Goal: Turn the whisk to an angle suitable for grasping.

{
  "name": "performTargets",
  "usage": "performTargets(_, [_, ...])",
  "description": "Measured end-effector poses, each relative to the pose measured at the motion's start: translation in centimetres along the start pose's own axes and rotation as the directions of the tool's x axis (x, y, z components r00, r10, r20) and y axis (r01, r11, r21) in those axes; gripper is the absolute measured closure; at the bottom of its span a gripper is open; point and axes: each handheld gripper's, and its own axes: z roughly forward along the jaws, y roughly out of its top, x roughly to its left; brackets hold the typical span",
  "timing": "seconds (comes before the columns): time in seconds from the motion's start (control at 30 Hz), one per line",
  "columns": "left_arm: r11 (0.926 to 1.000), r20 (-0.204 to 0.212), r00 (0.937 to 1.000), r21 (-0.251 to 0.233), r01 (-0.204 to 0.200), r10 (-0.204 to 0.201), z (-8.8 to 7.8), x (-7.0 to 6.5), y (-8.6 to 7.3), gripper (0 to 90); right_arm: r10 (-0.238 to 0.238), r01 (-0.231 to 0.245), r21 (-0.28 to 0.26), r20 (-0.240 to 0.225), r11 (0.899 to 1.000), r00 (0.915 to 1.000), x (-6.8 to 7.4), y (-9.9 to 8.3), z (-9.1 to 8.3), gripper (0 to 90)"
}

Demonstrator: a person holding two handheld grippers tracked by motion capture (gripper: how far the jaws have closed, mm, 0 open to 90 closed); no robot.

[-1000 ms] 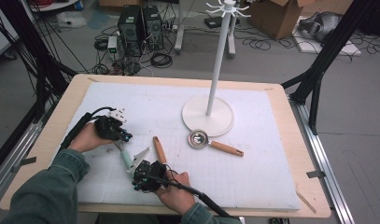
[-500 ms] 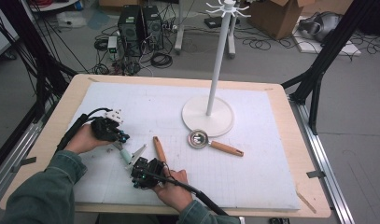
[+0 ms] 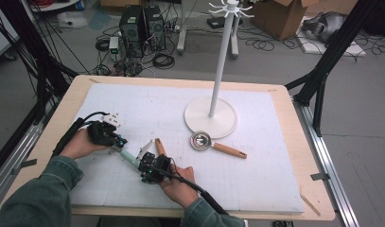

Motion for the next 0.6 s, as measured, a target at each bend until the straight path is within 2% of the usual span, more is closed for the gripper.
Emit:
performTargets(0.2, [0.9999, 0.004, 1.0000, 0.010, 0.009, -0.009, -0.2, -0.6, 0.0, 89.6, 0.009, -0.009, -0.012, 0.019, 1.000, 0.9998, -0.7, -0.1, -0.3, 89.9])
performTargets(0.27, [0.9997, -0.002, 1.0000, 0.022, -0.009, 0.009, -0.4, -0.7, 0.0, 89.6, 0.012, -0.012, -0.011, 0.019, 1.000, 0.9997, -1.0, -0.1, -0.3, 89.9])
performTargets(0.43, [0.9999, 0.005, 0.9999, 0.012, 0.010, -0.010, -0.5, -1.0, -0.4, 89.7, 0.022, -0.022, -0.008, 0.026, 1.000, 0.9994, -1.4, -0.2, -0.3, 89.9])
performTargets(0.6, [0.9999, 0.002, 1.0000, 0.016, 0.003, -0.003, -1.0, -1.3, -0.8, 89.6, 0.030, -0.030, -0.007, 0.036, 1.000, 0.9989, -1.6, -0.2, -0.2, 89.9])
